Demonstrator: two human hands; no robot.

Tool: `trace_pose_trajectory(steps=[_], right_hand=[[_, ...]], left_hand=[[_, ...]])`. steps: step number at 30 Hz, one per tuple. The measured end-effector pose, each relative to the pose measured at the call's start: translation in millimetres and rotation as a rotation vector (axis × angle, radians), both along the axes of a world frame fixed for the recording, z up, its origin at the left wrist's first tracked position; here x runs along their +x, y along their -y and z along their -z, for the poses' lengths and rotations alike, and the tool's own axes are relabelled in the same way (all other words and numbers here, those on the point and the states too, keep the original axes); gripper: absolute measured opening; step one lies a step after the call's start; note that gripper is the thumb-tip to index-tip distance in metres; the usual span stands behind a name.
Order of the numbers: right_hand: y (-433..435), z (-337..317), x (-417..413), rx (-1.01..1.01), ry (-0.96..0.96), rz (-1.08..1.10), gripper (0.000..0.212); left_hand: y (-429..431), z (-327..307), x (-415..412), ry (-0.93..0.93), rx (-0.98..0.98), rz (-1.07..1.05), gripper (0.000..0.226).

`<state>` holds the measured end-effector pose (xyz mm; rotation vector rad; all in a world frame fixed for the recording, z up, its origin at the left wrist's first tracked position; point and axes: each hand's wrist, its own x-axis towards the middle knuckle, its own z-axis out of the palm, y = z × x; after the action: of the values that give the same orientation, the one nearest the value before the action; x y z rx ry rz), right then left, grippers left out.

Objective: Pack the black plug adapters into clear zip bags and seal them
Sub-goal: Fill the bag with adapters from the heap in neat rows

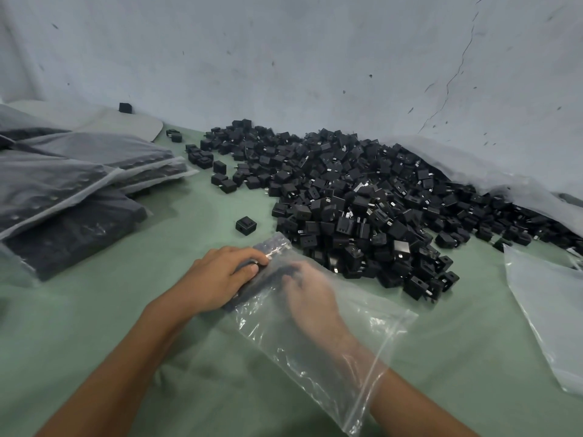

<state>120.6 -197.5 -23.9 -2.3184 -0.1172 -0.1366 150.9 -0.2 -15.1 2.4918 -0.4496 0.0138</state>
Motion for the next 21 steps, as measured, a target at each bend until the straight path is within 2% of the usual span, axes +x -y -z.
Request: trace_pose_trajectory(steps=[2, 6, 9, 13, 16, 21], right_hand=[[-3.2, 1.3, 7.6, -0.038, -0.004, -0.003, 0.023], [-3.6, -6.9, 15.8, 0.160, -0.062, -0.111, 0.029], [-3.0, -6.0, 16.5, 0.165, -0.074, -0.126, 0.035], [0.6, 2.1, 8.9, 0.126, -0.049, -0.156, 0.034], [1.2, 6.2, 7.7, 0.164, -0.057, -0.167, 0.029], [-2.7, 11.0, 1.7, 0.144, 0.010, -0.207, 0.032]], left_hand=[[0.0, 0.9, -0.1, 0.002, -0.006, -0.007, 0.024], [0.1, 0.6, 0.3, 0.009, -0.011, -0.004, 0.024], [0.0, -0.7, -0.5, 0.005, -0.012, 0.009, 0.024], [-1.0, -2.8, -4.4, -0.023, -0.002, 0.046, 0.022], [-0.2, -2.7, -6.5, -0.046, 0.004, -0.015, 0.022], [8.2, -6.5, -3.3, -0.074, 0.046, -0.193, 0.051]])
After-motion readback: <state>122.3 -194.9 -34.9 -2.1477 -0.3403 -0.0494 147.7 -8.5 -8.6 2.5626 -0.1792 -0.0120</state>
